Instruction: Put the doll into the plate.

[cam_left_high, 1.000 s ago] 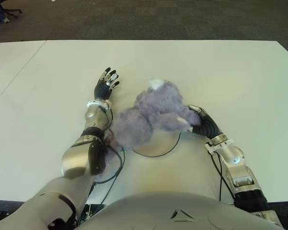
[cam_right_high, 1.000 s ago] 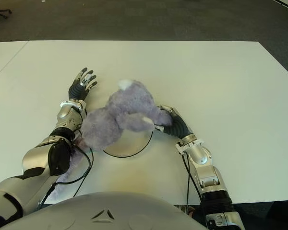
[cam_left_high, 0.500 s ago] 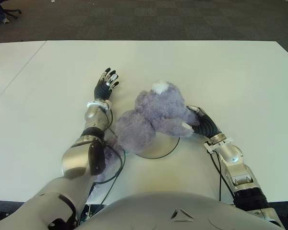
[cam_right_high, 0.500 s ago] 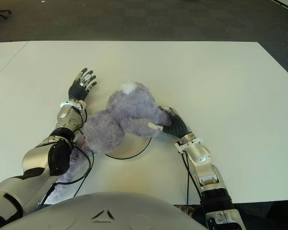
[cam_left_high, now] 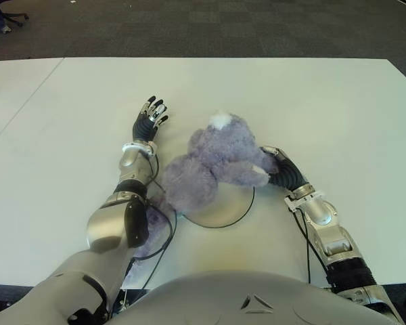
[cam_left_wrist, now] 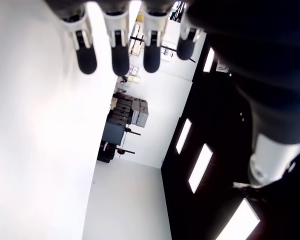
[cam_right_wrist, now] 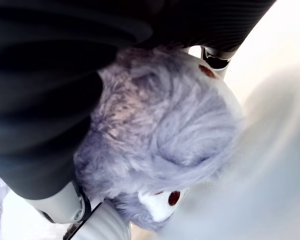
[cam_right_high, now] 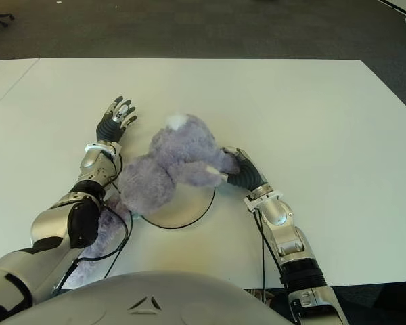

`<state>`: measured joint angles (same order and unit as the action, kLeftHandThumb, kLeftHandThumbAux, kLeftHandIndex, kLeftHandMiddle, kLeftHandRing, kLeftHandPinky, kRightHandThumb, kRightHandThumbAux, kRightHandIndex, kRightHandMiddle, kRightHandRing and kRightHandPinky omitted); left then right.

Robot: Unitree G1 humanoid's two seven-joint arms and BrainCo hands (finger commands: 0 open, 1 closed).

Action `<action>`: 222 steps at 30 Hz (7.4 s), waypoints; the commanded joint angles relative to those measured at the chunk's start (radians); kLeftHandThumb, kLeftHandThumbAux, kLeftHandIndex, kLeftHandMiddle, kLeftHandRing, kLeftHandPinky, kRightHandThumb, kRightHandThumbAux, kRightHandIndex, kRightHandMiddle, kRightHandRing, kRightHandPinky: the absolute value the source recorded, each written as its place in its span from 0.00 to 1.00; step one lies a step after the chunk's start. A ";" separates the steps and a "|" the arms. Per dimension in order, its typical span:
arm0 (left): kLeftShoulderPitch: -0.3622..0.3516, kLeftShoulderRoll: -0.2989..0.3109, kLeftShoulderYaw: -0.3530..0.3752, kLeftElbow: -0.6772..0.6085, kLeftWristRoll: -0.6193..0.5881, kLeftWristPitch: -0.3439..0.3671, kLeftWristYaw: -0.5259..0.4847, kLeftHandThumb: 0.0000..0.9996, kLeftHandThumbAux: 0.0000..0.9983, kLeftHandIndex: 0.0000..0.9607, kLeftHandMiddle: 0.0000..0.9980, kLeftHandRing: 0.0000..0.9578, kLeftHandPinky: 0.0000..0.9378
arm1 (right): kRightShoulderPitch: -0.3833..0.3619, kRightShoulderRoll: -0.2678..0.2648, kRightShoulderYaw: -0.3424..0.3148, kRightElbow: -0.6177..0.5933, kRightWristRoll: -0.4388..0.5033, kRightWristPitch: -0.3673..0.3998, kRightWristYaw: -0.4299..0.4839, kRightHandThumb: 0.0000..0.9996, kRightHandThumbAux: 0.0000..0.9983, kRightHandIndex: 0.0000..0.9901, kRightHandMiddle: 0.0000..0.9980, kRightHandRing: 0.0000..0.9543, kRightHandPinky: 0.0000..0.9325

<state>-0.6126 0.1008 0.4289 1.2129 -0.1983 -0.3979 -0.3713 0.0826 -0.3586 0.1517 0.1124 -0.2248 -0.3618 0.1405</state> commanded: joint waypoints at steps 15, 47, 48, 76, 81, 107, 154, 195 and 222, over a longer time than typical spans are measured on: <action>0.211 -0.075 0.016 0.138 -0.011 0.137 0.009 0.00 0.62 0.08 0.13 0.13 0.16 | 0.014 0.040 0.085 0.312 -0.035 0.009 0.007 0.69 0.73 0.43 0.68 0.74 0.73; 0.211 -0.077 0.016 0.138 -0.013 0.137 0.013 0.00 0.62 0.08 0.12 0.12 0.16 | -0.023 0.042 0.115 0.355 -0.077 0.034 -0.032 0.69 0.74 0.41 0.32 0.35 0.34; 0.212 -0.077 0.016 0.138 -0.013 0.135 0.012 0.00 0.62 0.08 0.12 0.12 0.16 | -0.023 0.043 0.115 0.355 -0.077 0.036 -0.033 0.69 0.74 0.41 0.32 0.35 0.34; 0.211 -0.077 0.025 0.138 -0.021 0.143 0.007 0.00 0.63 0.09 0.13 0.13 0.18 | 0.100 0.040 0.118 0.268 -0.061 -0.117 -0.081 0.69 0.73 0.43 0.69 0.75 0.81; 0.211 -0.077 0.027 0.139 -0.023 0.145 0.004 0.00 0.63 0.09 0.12 0.13 0.17 | 0.172 0.039 0.127 0.187 -0.081 -0.196 -0.133 0.69 0.73 0.44 0.80 0.85 0.89; 0.212 -0.074 0.014 0.138 -0.011 0.137 0.009 0.00 0.63 0.08 0.12 0.12 0.16 | 0.138 0.040 0.114 0.239 -0.124 -0.303 -0.212 0.70 0.73 0.44 0.87 0.90 0.90; 0.213 -0.076 0.017 0.139 -0.013 0.139 0.009 0.00 0.64 0.09 0.13 0.13 0.16 | 0.048 0.088 0.082 0.403 -0.115 -0.546 -0.329 0.69 0.73 0.44 0.88 0.91 0.91; 0.214 -0.074 0.014 0.139 -0.012 0.140 0.005 0.00 0.63 0.08 0.11 0.11 0.15 | 0.014 0.174 0.053 0.538 -0.690 -0.913 -1.136 0.70 0.72 0.44 0.86 0.91 0.93; 0.214 -0.076 0.016 0.138 -0.014 0.139 0.009 0.00 0.64 0.08 0.11 0.11 0.16 | -0.032 0.033 0.256 0.645 -0.297 -0.803 -0.524 0.67 0.73 0.42 0.42 0.41 0.39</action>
<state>-0.6233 0.0891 0.4246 1.2109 -0.1982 -0.3972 -0.3713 -0.1425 -0.3854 0.2661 0.4754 -0.6635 -1.2267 -0.5907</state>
